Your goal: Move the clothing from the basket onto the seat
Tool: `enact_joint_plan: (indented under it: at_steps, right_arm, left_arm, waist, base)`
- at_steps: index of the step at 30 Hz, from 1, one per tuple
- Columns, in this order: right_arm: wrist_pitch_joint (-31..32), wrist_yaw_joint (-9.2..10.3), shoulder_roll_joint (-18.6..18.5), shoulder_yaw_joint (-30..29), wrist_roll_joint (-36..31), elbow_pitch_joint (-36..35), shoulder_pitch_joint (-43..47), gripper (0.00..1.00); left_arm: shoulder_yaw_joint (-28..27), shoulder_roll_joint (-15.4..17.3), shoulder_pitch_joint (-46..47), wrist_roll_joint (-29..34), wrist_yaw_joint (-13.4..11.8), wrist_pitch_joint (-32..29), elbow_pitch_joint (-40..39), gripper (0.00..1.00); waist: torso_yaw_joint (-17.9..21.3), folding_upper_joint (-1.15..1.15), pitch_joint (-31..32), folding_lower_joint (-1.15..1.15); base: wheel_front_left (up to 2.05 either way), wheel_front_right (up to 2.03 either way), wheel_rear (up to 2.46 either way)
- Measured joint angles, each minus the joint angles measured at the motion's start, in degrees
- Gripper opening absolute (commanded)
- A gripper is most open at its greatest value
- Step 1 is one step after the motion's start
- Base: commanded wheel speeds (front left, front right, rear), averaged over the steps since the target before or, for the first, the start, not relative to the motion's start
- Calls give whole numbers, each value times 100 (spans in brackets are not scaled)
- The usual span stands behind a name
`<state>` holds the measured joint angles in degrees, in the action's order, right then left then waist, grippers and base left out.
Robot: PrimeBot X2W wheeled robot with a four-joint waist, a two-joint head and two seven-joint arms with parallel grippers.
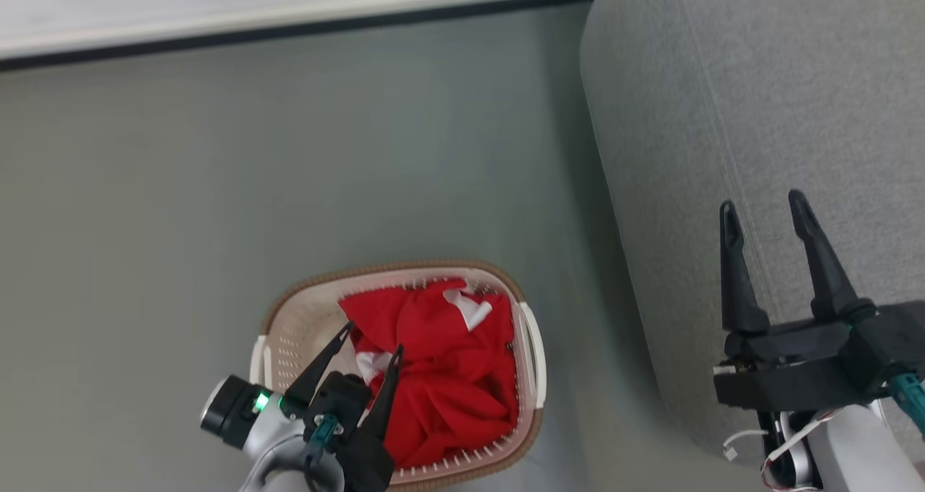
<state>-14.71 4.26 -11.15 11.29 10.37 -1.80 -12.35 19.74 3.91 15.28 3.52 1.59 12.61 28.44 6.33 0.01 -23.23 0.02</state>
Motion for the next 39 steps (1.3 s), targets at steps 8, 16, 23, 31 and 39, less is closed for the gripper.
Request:
enact_joint_plan:
  at_steps: [8, 16, 23, 31, 39]
  right_arm:
    - [0, -55, 1, -96, -19, -261, -430, 100]
    - [0, -75, 1, -152, -43, -532, -851, 100]
    - [-1, -100, 8, -162, -82, -773, -1254, 100]
    - [-1, -124, 8, -270, -182, -985, -1662, 100]
    - [-1, -151, 63, -269, -249, -845, -1885, 100]
  left_arm:
    - [255, -29, 761, 275, 47, -213, 698, 100]
    - [392, -42, 1358, 422, 94, -296, 1113, 100]
    - [405, -59, 1900, 450, 101, -347, 1394, 100]
    - [402, -71, 2547, 515, 102, -446, 1706, 100]
    - [421, -80, 2795, 519, 86, -360, 2101, 31]
  waist:
    - [174, 0, -722, 0]
    - [289, 1, -1371, -1]
    - [338, 0, -1940, 0]
    - [364, 1, -2586, -1]
    - [367, 1, -3042, 0]
  base:
    - [0, 0, 0]
    - [0, 0, 0]
    - [0, 0, 0]
    - [0, 0, 0]
    - [0, 0, 0]
